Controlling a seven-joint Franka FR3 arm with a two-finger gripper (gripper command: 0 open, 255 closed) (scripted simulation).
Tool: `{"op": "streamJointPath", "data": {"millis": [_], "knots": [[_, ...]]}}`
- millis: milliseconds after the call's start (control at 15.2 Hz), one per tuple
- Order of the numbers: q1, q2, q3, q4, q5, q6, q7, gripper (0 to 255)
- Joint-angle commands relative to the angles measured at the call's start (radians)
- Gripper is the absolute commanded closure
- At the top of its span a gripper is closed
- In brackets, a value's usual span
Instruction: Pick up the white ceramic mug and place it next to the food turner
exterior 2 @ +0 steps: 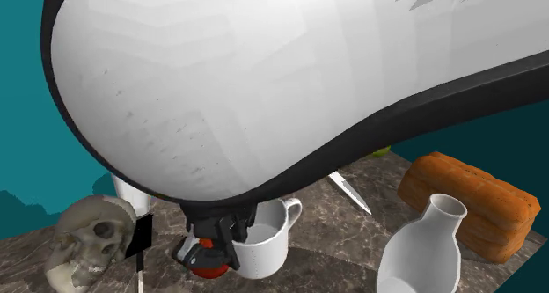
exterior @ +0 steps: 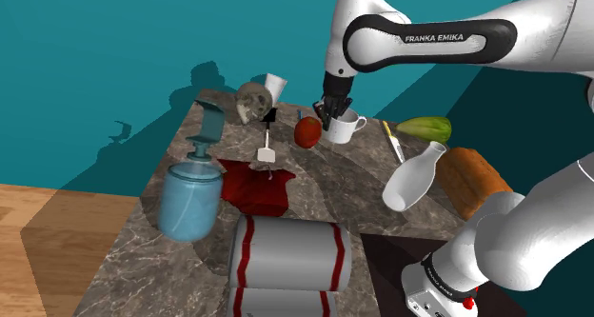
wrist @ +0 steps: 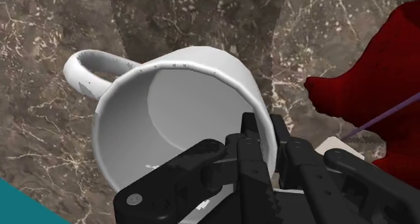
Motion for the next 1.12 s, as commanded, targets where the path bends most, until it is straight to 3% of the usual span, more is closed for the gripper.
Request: {"op": "streamJointPath", "data": {"millis": [0, 1056], "knots": [[0.003, 0.009, 0.003, -0.016, 0.001, 0.025, 0.008, 255], [0.002, 0.081, 0.003, -0.157, -0.005, 0.237, 0.018, 255]]}}
